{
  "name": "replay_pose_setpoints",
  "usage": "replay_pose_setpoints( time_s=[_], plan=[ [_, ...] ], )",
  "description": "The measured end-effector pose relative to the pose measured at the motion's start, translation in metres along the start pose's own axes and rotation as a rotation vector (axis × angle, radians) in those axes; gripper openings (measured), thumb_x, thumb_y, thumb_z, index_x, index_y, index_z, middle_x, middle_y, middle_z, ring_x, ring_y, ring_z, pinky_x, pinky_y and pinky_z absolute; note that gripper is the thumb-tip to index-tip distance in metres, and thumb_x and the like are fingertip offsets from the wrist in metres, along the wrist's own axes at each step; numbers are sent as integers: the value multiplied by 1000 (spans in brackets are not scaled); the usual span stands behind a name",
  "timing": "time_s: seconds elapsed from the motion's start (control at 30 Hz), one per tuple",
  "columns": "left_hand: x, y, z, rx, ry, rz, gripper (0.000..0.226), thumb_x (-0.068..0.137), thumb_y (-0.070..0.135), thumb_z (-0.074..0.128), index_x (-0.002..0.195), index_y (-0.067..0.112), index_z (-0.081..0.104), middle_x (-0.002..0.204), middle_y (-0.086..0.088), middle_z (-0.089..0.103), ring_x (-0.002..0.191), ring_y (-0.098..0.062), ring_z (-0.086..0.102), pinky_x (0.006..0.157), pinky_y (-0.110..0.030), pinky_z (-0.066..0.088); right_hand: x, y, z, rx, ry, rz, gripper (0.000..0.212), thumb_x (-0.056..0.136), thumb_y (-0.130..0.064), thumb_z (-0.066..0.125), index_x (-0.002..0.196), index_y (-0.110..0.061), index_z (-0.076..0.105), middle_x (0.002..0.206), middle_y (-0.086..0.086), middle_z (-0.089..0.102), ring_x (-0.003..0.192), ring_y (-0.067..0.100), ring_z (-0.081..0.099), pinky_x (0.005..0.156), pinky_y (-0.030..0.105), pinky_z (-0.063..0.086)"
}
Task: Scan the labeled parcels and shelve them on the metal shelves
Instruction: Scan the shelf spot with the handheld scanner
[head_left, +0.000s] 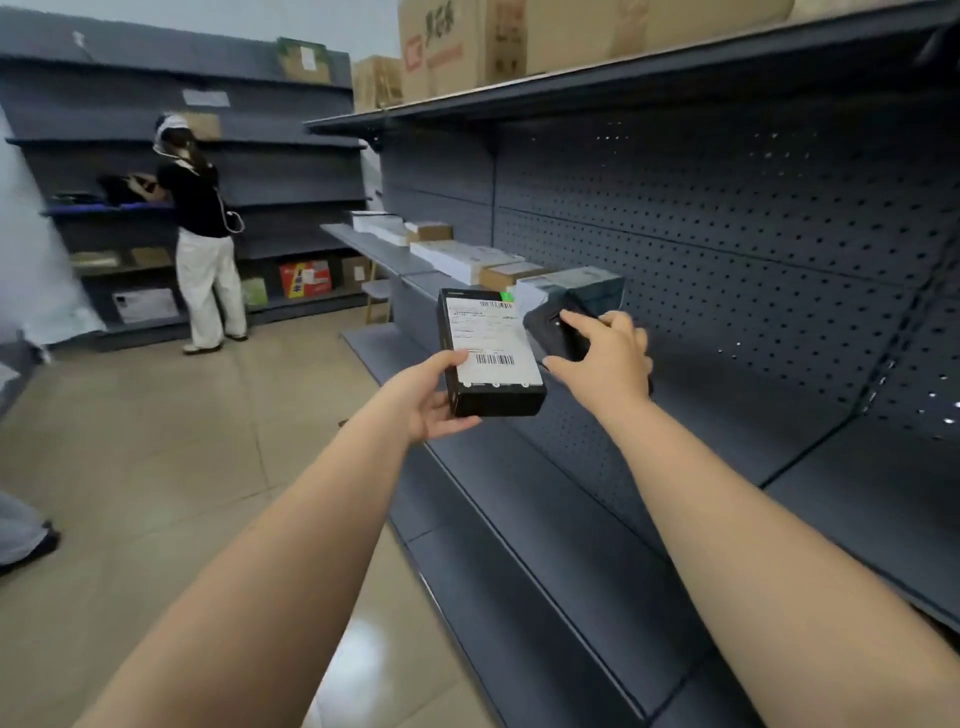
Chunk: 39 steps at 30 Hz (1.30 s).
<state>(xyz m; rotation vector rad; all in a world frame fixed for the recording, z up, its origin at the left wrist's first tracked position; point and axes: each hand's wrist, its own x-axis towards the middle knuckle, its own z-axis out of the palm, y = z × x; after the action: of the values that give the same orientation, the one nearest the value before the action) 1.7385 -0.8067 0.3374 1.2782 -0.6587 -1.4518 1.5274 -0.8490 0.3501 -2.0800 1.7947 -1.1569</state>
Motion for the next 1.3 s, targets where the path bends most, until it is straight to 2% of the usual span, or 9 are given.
replay_pose_setpoints(
  time_s=[0.13,0.47,0.6,0.77,0.87,0.97,1.03,1.17,1.3],
  plan=[
    [70,36,48,133,-147,-51,35,87,31,74,116,19,60,105,-13,72,92,-28,70,56,-41,61,60,26,-19,-88,98,85,61,81,-42,75,137,-42,51,141,3,39,130,30,31,105,49,33],
    [191,59,155,385,-478,-235,54,78,28,81,126,19,58,144,-9,53,127,-36,53,60,-43,60,128,89,-55,-142,281,294,63,78,-39,78,136,-41,53,136,6,44,129,32,34,107,48,34],
    [225,67,185,480,-530,-271,45,76,30,81,114,18,60,132,-12,59,107,-34,61,55,-40,59,136,105,-54,-148,313,370,64,77,-37,79,135,-41,54,135,8,46,130,32,36,108,47,34],
    [246,69,204,627,-534,-227,48,87,31,75,127,12,57,122,-16,61,102,-34,62,68,-47,61,143,108,-46,-211,324,433,64,79,-40,77,137,-43,51,146,6,38,137,30,27,112,49,29],
    [235,73,210,945,-497,17,56,92,40,69,136,12,49,126,-15,56,108,-32,58,72,-45,60,148,102,-38,-239,335,456,63,81,-39,76,138,-43,50,147,4,36,137,28,25,110,44,26],
    [220,70,210,1561,-409,517,85,90,58,63,154,15,29,150,-14,38,136,-35,39,99,-43,47,153,99,-30,-262,348,484,63,82,-38,76,139,-43,49,147,4,36,137,28,25,110,44,25],
    [212,58,210,1782,-332,745,93,86,70,57,155,18,25,151,-13,33,137,-35,32,102,-48,41,155,101,-25,-272,351,510,63,82,-38,76,139,-43,48,149,5,34,138,29,24,112,46,25],
    [212,22,204,1810,-486,1160,73,90,67,50,149,24,38,145,-11,43,131,-34,38,99,-47,35,154,98,-16,-281,360,549,64,82,-38,75,139,-43,47,149,5,34,137,30,25,112,47,28],
    [232,15,189,1735,-482,1318,54,98,45,52,146,23,41,137,-9,49,125,-32,44,94,-40,37,146,92,-6,-255,380,567,64,82,-39,76,139,-43,48,145,4,36,134,29,28,109,46,32]
  ],
)
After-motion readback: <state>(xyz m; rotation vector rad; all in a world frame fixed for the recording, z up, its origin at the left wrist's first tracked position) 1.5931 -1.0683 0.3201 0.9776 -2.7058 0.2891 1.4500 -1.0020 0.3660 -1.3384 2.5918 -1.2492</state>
